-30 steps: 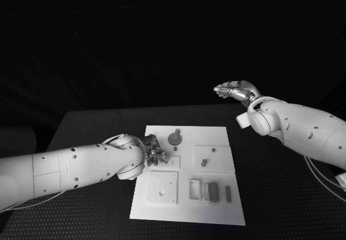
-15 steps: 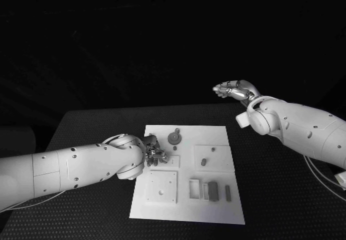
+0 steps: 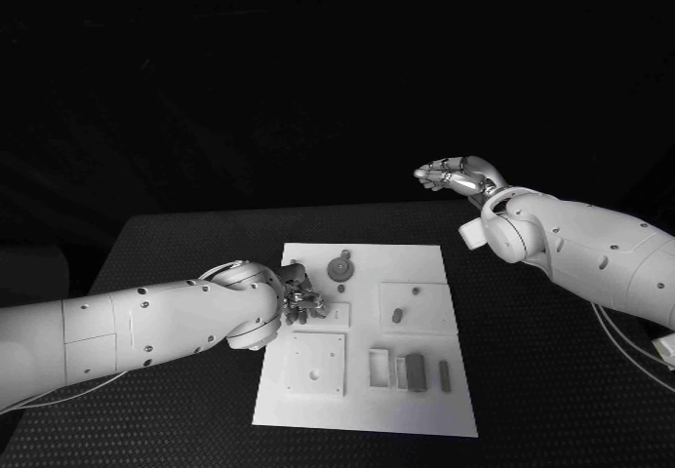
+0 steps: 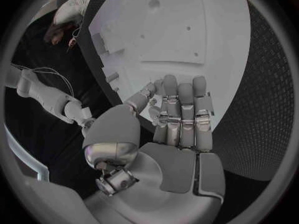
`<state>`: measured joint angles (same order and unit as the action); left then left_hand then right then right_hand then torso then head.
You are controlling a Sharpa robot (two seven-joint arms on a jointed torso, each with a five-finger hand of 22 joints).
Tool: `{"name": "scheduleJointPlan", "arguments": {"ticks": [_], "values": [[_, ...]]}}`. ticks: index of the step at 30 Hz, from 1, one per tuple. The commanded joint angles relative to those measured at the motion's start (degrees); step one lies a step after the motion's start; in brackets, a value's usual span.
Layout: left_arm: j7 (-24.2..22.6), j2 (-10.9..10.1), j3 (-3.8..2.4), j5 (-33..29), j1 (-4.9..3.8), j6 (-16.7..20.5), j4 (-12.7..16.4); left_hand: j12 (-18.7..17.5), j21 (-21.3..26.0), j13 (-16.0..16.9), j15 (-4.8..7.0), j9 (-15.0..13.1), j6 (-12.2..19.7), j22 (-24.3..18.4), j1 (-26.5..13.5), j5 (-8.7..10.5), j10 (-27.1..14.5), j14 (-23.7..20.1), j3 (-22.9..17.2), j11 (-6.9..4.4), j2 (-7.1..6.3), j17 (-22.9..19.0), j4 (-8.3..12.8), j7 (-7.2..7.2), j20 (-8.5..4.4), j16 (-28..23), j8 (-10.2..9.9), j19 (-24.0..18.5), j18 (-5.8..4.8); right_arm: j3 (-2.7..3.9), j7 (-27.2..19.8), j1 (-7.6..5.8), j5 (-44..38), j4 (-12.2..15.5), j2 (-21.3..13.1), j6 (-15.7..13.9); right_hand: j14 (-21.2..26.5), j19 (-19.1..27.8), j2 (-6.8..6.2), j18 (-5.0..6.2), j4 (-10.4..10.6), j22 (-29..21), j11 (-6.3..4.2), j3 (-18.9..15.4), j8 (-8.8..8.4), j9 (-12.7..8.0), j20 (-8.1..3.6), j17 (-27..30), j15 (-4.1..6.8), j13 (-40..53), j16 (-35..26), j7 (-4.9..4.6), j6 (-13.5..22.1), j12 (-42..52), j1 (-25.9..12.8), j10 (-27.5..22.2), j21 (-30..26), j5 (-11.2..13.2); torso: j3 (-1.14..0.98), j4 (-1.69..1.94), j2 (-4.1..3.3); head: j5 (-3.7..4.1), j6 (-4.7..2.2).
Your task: Assemble the parts on the task board
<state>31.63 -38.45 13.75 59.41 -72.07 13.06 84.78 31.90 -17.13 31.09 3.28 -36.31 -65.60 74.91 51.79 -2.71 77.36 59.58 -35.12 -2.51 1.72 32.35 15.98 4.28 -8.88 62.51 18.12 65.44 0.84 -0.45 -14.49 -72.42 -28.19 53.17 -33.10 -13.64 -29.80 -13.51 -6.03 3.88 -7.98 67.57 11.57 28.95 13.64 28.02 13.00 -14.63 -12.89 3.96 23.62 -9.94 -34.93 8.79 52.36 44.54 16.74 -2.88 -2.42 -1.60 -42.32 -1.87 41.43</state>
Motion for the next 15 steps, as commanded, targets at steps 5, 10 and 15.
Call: {"name": "scheduleJointPlan", "arguments": {"ticks": [5,10,15], "values": [[-0.43,0.56,0.02,0.08,0.18,-0.66,-0.6,0.14,-0.27,0.09,0.04,-0.09,-2.0,1.5,0.0,-0.31,0.18,0.27,-0.34,-0.69,0.42,-0.06,0.13,-1.76,-0.09,0.31,0.1,-0.28,0.58,0.01,-0.63,0.05,0.0,0.09,0.06,1.05,0.3,0.26,0.31,-0.86,0.35,0.09,0.23,0.01,0.2,-0.07,0.0,-0.08,-0.22,0.01,-0.31,-2.39,0.36,-0.35,-0.25,0.37,-0.25,0.02,-0.04,-0.01,-0.02,-0.04,-0.04],[-0.21,1.13,0.01,0.27,0.22,-0.95,-1.17,0.14,-0.29,0.09,0.04,-0.09,-2.0,1.5,-0.02,-0.3,0.18,0.27,-0.35,-0.69,0.45,-0.06,0.13,-1.75,-0.09,0.31,0.1,-0.28,0.58,0.01,-0.63,0.06,0.0,0.2,0.05,1.16,0.32,0.32,0.31,-0.87,0.37,-0.12,0.23,-0.01,0.22,-0.07,0.0,-0.09,-0.23,0.0,-0.33,-2.39,0.37,-0.37,-0.25,0.38,-0.32,0.02,-0.06,-0.03,0.01,-0.09,0.02],[-0.1,1.52,0.0,0.36,0.22,-1.84,-1.71,0.18,-0.37,0.12,0.05,-0.1,-2.05,1.5,-0.08,-0.29,0.23,0.32,-0.36,-0.7,0.51,-0.06,0.13,-1.77,-0.1,0.36,0.12,-0.27,0.59,0.01,-0.62,0.06,0.0,0.33,0.06,1.26,0.36,0.34,0.31,-0.88,0.38,-0.05,0.23,-0.03,0.25,-0.08,0.0,-0.09,-0.25,0.0,-0.36,-2.39,0.38,-0.4,-0.25,0.39,-0.34,0.02,-0.1,-0.08,0.02,-0.16,0.02]]}}
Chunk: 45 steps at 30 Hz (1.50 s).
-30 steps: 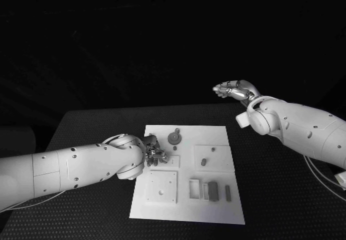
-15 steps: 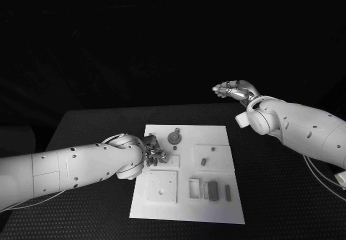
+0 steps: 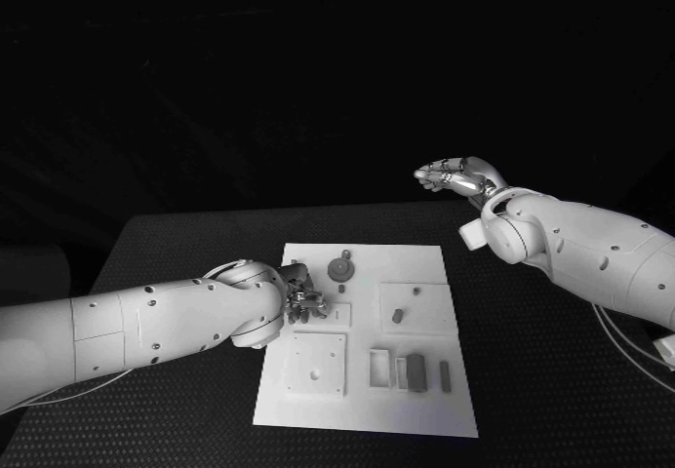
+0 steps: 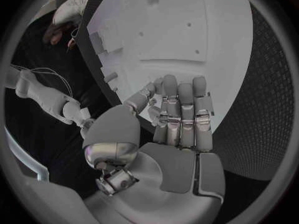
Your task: Assemble the parts on the task board
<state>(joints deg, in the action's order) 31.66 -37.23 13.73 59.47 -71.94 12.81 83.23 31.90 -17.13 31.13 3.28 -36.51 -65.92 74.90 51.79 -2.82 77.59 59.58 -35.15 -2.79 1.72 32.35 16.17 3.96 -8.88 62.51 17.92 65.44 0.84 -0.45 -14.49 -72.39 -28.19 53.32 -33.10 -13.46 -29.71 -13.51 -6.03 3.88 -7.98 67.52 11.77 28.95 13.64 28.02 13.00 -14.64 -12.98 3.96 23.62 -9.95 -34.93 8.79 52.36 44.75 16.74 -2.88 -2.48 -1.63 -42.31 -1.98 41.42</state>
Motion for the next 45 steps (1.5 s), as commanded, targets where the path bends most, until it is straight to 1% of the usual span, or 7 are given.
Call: {"name": "scheduleJointPlan", "arguments": {"ticks": [1,15,22,32,33,42,45], "values": [[-0.11,0.33,0.02,0.29,0.09,-1.72,-0.2,0.2,-0.39,0.09,0.05,0.09,-1.74,1.51,-0.09,-0.19,0.02,0.33,-0.32,-0.43,0.52,-0.06,-0.04,-1.45,-0.11,0.38,0.33,-0.26,0.59,0.01,-0.61,0.03,-0.01,0.19,0.06,1.09,0.28,0.36,0.31,-0.89,0.38,-0.11,0.02,-0.03,0.26,-0.09,0.0,-0.09,-0.17,0.0,-0.37,-2.39,0.39,-0.41,-0.24,0.19,-0.37,0.02,-0.05,-0.06,0.01,-0.05,0.03],[-0.12,0.87,0.02,0.05,0.09,-4.82,0.06,0.25,-0.59,0.13,0.08,0.08,-1.75,1.5,-0.15,-0.2,0.02,0.34,-0.36,-0.46,0.35,-0.06,0.09,-1.47,-0.14,0.45,0.32,-0.31,0.61,0.01,-0.54,0.23,-0.01,0.21,0.1,1.4,0.39,0.54,0.33,-0.94,0.43,-0.42,0.03,-0.09,0.36,-0.11,0.0,-0.1,-0.25,0.0,-0.45,-2.4,0.41,-0.49,-0.23,0.24,-0.55,0.02,-0.01,-0.01,0.02,0.09,0.28],[-0.11,0.72,0.01,-0.95,0.08,-3.03,0.01,-0.1,-0.61,0.02,-0.05,0.19,-1.0,1.4,-0.51,-0.11,-0.73,-0.28,-0.4,-0.12,-0.83,-0.31,-0.47,-1.12,0.0,0.11,-0.08,-0.84,0.48,0.01,-0.49,0.31,-0.01,0.21,0.06,1.3,0.54,0.82,0.2,-1.02,0.48,-0.86,0.13,-0.18,0.43,-0.16,0.01,-0.12,-0.48,-0.01,-0.56,-2.49,0.52,-0.6,-0.22,0.28,-0.81,0.02,0.02,0.0,0.02,0.23,0.22],[-0.14,0.43,0.01,-1.36,0.08,-2.49,-0.03,-0.1,-0.61,0.02,-0.05,0.19,-1.0,1.4,-0.51,-0.11,-0.73,-0.28,-0.4,-0.12,-0.83,-0.31,-0.47,-1.12,0.0,0.11,-0.08,-0.84,0.48,0.01,-0.48,0.38,-0.01,0.21,-0.02,1.29,0.69,1.05,0.05,-1.11,0.58,-1.05,0.21,-0.23,0.51,-0.22,0.02,-0.14,-0.63,-0.02,-0.67,-2.58,0.68,-0.77,-0.18,0.29,-1.02,0.02,0.01,0.02,-0.01,0.28,0.23],[-0.16,0.43,0.01,-1.37,0.08,-2.45,-0.03,-0.31,-0.49,-0.03,-0.44,0.92,2.37,1.38,-6.18,-0.62,-1.25,-0.73,3.66,0.75,-7.15,-0.39,-1.58,0.33,0.78,-0.11,-1.91,-1.27,-0.27,0.01,-0.47,0.39,-0.01,0.19,-0.01,1.3,0.7,1.09,0.04,-1.11,0.59,-1.16,0.21,-0.23,0.51,-0.23,0.02,-0.15,-0.63,-0.02,-0.68,-2.59,0.69,-0.78,-0.17,0.29,-1.06,0.02,0.01,0.02,-0.01,0.28,0.2],[-0.62,0.39,0.0,-1.8,0.09,-1.0,-0.03,-0.33,-0.19,0.13,-0.28,1.23,4.26,1.2,-8.64,0.03,-1.74,-1.27,4.86,1.2,-9.08,-0.51,-3.71,0.68,0.16,-0.28,-2.82,-1.7,0.52,0.01,-0.48,0.5,-0.01,0.13,0.0,1.31,0.79,1.24,-0.01,-1.16,0.65,-1.41,0.22,-0.23,0.57,-0.26,0.03,-0.16,-0.68,-0.02,-0.74,-2.61,0.76,-0.88,-0.14,0.28,-1.2,0.02,0.06,0.02,0.0,0.3,0.17],[-0.67,0.32,-0.01,-1.8,0.09,-0.73,-0.02,-0.17,-0.04,0.4,-0.11,1.07,4.42,1.18,-8.94,0.03,-1.97,-1.4,4.01,1.16,-11.48,-0.52,-6.14,0.54,0.07,-0.15,-2.71,-1.74,0.85,0.01,-0.48,0.53,-0.01,0.12,-0.01,1.34,0.82,1.29,-0.02,-1.18,0.67,-1.48,0.22,-0.23,0.58,-0.27,0.03,-0.17,-0.69,-0.02,-0.75,-2.61,0.78,-0.9,-0.13,0.29,-1.25,0.02,0.06,0.0,0.01,0.32,0.16]]}}
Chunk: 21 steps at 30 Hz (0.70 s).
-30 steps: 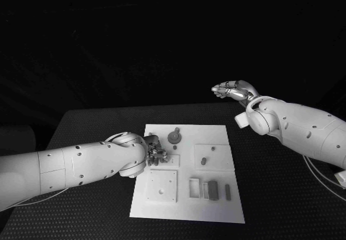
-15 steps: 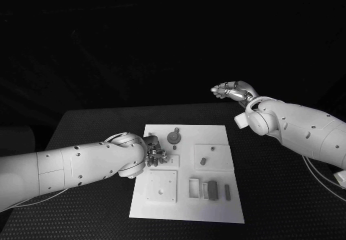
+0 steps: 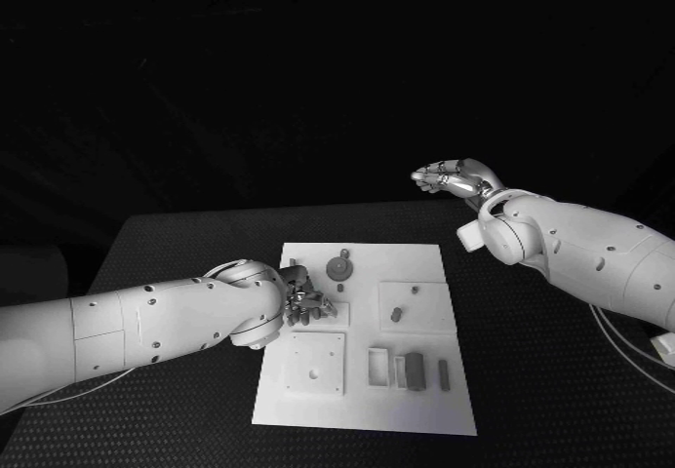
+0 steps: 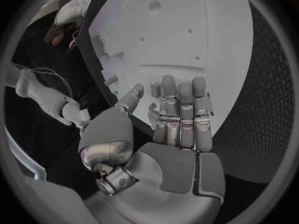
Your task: Assemble the parts on the task board
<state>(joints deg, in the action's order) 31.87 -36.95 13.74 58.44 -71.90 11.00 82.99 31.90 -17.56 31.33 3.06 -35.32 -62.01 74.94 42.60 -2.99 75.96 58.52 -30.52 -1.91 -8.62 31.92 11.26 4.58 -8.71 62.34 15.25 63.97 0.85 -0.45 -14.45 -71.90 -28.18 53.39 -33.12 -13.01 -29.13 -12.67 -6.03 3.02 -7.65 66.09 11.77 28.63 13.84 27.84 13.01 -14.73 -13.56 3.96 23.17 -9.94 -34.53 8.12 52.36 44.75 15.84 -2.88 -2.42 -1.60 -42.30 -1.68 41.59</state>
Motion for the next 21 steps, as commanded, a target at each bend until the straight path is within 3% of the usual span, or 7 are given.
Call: {"name": "scheduleJointPlan", "arguments": {"ticks": [1,2,3,13,17,18,21], "values": [[-0.85,0.0,-0.02,-0.75,0.04,1.19,0.21,-0.13,0.4,0.27,0.08,-0.18,0.53,1.16,0.09,0.2,-0.37,-0.37,-0.67,0.26,-1.48,-0.08,-1.8,-0.01,-0.05,0.06,0.01,-0.27,0.82,0.01,-0.52,0.05,-0.01,0.04,0.01,0.89,0.24,0.46,-0.03,-0.32,0.35,-0.07,0.22,0.09,0.38,-0.09,0.01,-0.07,-0.11,-0.02,-0.3,-2.62,0.39,-0.23,-0.13,0.29,-0.35,0.02,-0.01,-0.04,-0.01,0.02,-0.03],[-0.77,-0.08,-0.02,-0.63,0.04,1.4,0.14,0.03,0.44,0.55,0.05,-0.38,0.72,1.25,-0.36,0.18,-0.62,-0.56,2.1,0.26,-0.15,-0.07,-0.64,0.03,0.03,0.22,0.15,-0.6,0.83,0.01,-0.54,0.07,-0.01,0.06,-0.01,0.85,0.25,0.49,-0.03,-0.33,0.36,-0.16,0.22,0.09,0.39,-0.1,0.01,-0.08,-0.12,-0.03,-0.31,-2.62,0.4,-0.24,-0.13,0.29,-0.38,0.02,-0.02,-0.03,-0.01,0.04,0.01],[-0.69,-0.14,-0.02,-0.58,0.04,1.45,0.1,0.08,0.46,0.63,0.06,-0.42,0.81,1.24,-0.36,0.08,-0.68,-0.62,2.91,0.25,0.32,-0.08,-0.16,-0.01,0.01,0.26,0.17,-0.67,0.88,0.01,-0.54,0.07,-0.01,0.04,-0.01,0.85,0.26,0.49,-0.03,-0.33,0.36,-0.13,0.22,0.09,0.39,-0.1,0.01,-0.08,-0.12,-0.02,-0.31,-2.61,0.4,-0.25,-0.13,0.29,-0.38,0.02,-0.01,-0.03,-0.01,0.04,0.01],[-0.31,-2.79,-0.21,-0.07,-0.09,1.96,1.31,0.21,0.51,0.81,0.14,-0.52,0.62,1.17,-0.59,0.07,-0.65,-0.55,4.13,0.14,0.34,-0.15,0.21,-0.14,-0.07,0.35,0.36,-0.57,0.98,0.01,-0.58,0.19,-0.01,-0.06,-0.22,0.78,0.3,0.59,-0.04,-0.36,0.4,-0.24,0.22,0.08,0.43,-0.12,0.01,-0.09,-0.15,-0.02,-0.34,-2.62,0.43,-0.3,-0.11,0.3,-0.46,0.02,0.02,0.01,0.06,0.13,-0.23],[-0.41,-3.65,-0.52,-0.41,-0.87,1.76,1.96,0.28,0.51,0.88,0.19,-0.61,0.34,1.16,-0.44,0.06,-0.59,-0.47,4.31,0.03,0.46,-0.16,0.33,-0.26,-0.11,0.42,0.55,-0.49,1.02,0.01,-0.63,0.21,-0.01,-0.18,-0.28,0.79,0.29,0.61,-0.02,-0.37,0.42,-0.21,0.22,0.09,0.45,-0.12,0.01,-0.1,-0.17,-0.02,-0.34,-2.62,0.43,-0.31,-0.1,0.31,-0.48,0.02,-0.02,0.07,0.08,0.1,-0.37],[-0.48,-3.84,-0.67,-0.79,-1.16,1.64,2.12,0.29,0.51,0.9,0.21,-0.63,0.3,1.16,-0.27,0.06,-0.59,-0.46,4.36,0.0,0.57,-0.18,0.46,-0.29,-0.12,0.42,0.59,-0.46,1.03,0.01,-0.65,0.24,-0.01,-0.23,-0.29,0.79,0.29,0.62,-0.02,-0.37,0.43,-0.23,0.22,0.09,0.46,-0.12,0.01,-0.1,-0.17,-0.02,-0.34,-2.62,0.43,-0.32,-0.1,0.32,-0.49,0.02,-0.02,0.06,0.06,0.08,-0.54],[-0.65,-4.09,-2.2,-1.93,-1.56,1.57,2.08,0.31,0.53,0.95,0.23,-0.62,0.39,1.15,0.07,0.05,-0.6,-0.43,4.51,0.0,0.94,-0.21,0.73,-0.28,-0.13,0.45,0.57,-0.4,1.04,0.01,-0.73,0.29,-0.01,-0.35,-0.3,0.81,0.24,0.66,0.04,-0.39,0.46,-0.24,0.23,0.09,0.51,-0.13,0.01,-0.14,-0.25,-0.01,-0.31,-2.62,0.42,-0.34,-0.08,0.35,-0.53,0.02,0.03,-0.01,0.0,0.0,-0.89]]}}
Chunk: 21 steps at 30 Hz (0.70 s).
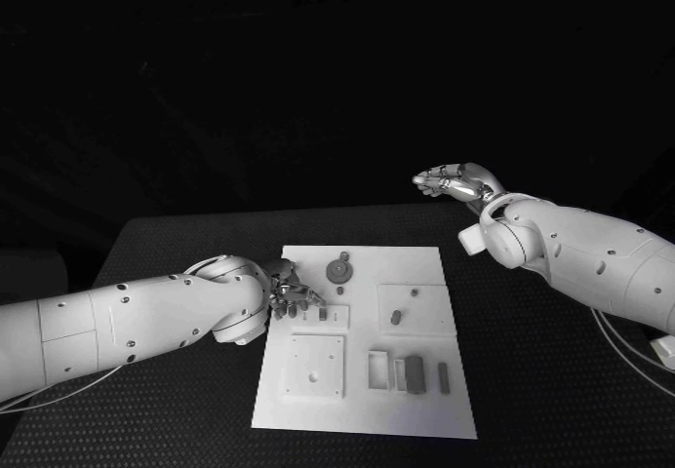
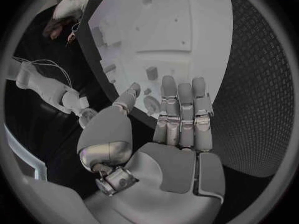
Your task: Assemble the parts on the task board
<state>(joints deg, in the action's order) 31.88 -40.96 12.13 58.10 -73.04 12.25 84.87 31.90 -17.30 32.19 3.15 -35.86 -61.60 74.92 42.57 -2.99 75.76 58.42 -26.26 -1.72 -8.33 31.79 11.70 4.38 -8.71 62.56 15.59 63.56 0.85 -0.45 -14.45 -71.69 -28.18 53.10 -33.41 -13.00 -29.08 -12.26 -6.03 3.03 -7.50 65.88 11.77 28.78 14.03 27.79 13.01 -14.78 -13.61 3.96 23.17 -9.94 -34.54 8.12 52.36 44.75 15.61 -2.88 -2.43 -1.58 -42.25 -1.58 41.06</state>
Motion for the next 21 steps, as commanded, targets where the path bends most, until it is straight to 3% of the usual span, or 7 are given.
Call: {"name": "scheduleJointPlan", "arguments": {"ticks": [1,3,6,8,9,13,21], "values": [[-0.88,-0.19,-0.99,-1.84,-0.64,0.52,0.1,0.31,0.29,0.11,0.15,0.03,0.53,1.17,0.41,0.06,-0.44,-0.35,0.43,-0.08,0.85,-0.13,0.6,0.08,-0.12,0.21,-0.04,0.02,1.02,0.01,-0.74,0.1,-0.01,-0.12,-0.01,0.78,0.15,0.31,0.05,-0.41,0.32,-0.1,0.24,-0.08,0.34,-0.08,0.01,-0.11,-0.28,-0.01,-0.3,-2.63,0.42,-0.36,-0.07,0.36,-0.35,0.02,0.04,-0.06,-0.06,-0.17,-0.48],[-1.31,-0.09,-2.63,-2.5,-0.93,0.52,-1.08,0.1,0.48,0.07,0.09,0.11,1.04,1.1,0.96,0.03,-0.81,-0.64,0.59,0.14,1.3,-0.28,1.09,0.29,-0.06,-0.01,-0.26,-0.2,0.94,0.01,-0.79,0.13,-0.01,-0.29,-0.04,0.79,0.08,0.37,0.1,-0.44,0.33,-0.07,0.27,-0.09,0.42,-0.08,0.01,-0.15,-0.43,0.0,-0.26,-2.64,0.38,-0.38,-0.04,0.42,-0.4,0.02,0.05,-0.09,-0.09,-0.1,-0.69],[-1.47,0.59,-3.59,-2.22,-1.9,0.4,-4.18,-0.12,0.88,0.02,-0.11,0.21,1.82,0.98,2.25,-0.12,-1.17,-0.93,0.76,0.47,2.07,-0.55,2.12,0.63,0.09,-0.38,-0.55,-0.47,0.82,0.01,-0.81,0.16,-0.01,-0.52,-0.06,0.8,-0.03,0.34,0.2,-0.46,0.33,0.33,0.31,-0.09,0.52,-0.09,0.01,-0.2,-0.54,0.02,-0.21,-2.67,0.33,-0.38,0.03,0.53,-0.35,0.02,0.05,-0.08,-0.1,-0.07,-0.79],[-1.57,1.13,-3.61,-2.17,-2.8,-0.21,-6.22,0.03,0.94,0.14,-0.18,0.13,1.79,1.06,3.59,-5.05,-0.97,-0.64,0.85,0.55,3.14,-0.66,3.23,0.62,0.19,-0.33,-0.38,-0.14,0.72,0.01,-0.85,0.17,-0.02,-0.6,-0.02,0.74,-0.05,0.33,0.22,-0.46,0.32,0.39,0.32,-0.09,0.55,-0.09,0.0,-0.21,-0.56,0.02,-0.2,-2.68,0.31,-0.38,0.05,0.56,-0.35,0.02,0.01,-0.06,-0.1,-0.03,-0.95],[-1.6,1.53,-3.61,-2.17,-3.07,-0.64,-7.27,0.04,0.95,0.16,-0.18,0.12,1.77,1.07,3.68,-5.27,-0.94,-0.6,0.95,0.47,3.37,-0.67,3.37,0.65,0.17,-0.32,-0.35,-0.1,0.73,0.01,-0.85,0.17,-0.02,-0.6,-0.04,0.74,-0.06,0.31,0.23,-0.46,0.32,0.54,0.33,-0.09,0.56,-0.09,0.0,-0.22,-0.57,0.02,-0.2,-2.69,0.3,-0.39,0.06,0.57,-0.32,0.02,0.0,-0.09,-0.11,-0.04,-1.01],[-2.17,3.69,-3.61,-1.35,-3.71,-1.44,-11.9,-0.04,1.09,0.15,-0.19,0.14,1.9,1.04,3.73,-5.33,-1.1,-0.66,1.25,0.51,3.63,-0.76,3.61,0.69,0.18,-0.4,-0.36,-0.15,0.7,0.01,-0.87,0.18,-0.03,-0.56,-0.08,0.77,-0.07,0.31,0.25,-0.46,0.31,0.53,0.34,-0.1,0.59,-0.09,-0.01,-0.23,-0.58,0.03,-0.19,-2.69,0.29,-0.39,0.08,0.6,-0.33,0.02,-0.05,-0.08,-0.12,0.0,-1.08],[-2.66,8.63,-3.62,2.28,-4.14,-5.17,-20.88,-0.75,2.27,-0.1,-0.63,0.45,3.15,0.72,2.16,-3.13,-2.31,-1.75,1.88,1.03,3.1,-1.19,2.22,1.2,0.51,-1.08,-0.89,-1.04,0.56,0.01,-0.91,0.18,-0.09,-0.21,-0.26,0.68,-0.07,0.31,0.25,-0.47,0.3,0.57,0.35,-0.12,0.62,-0.1,-0.01,-0.24,-0.6,0.03,-0.19,-2.71,0.28,-0.4,0.1,0.62,-0.33,0.02,0.03,-0.06,-0.22,-0.15,-1.09]]}}
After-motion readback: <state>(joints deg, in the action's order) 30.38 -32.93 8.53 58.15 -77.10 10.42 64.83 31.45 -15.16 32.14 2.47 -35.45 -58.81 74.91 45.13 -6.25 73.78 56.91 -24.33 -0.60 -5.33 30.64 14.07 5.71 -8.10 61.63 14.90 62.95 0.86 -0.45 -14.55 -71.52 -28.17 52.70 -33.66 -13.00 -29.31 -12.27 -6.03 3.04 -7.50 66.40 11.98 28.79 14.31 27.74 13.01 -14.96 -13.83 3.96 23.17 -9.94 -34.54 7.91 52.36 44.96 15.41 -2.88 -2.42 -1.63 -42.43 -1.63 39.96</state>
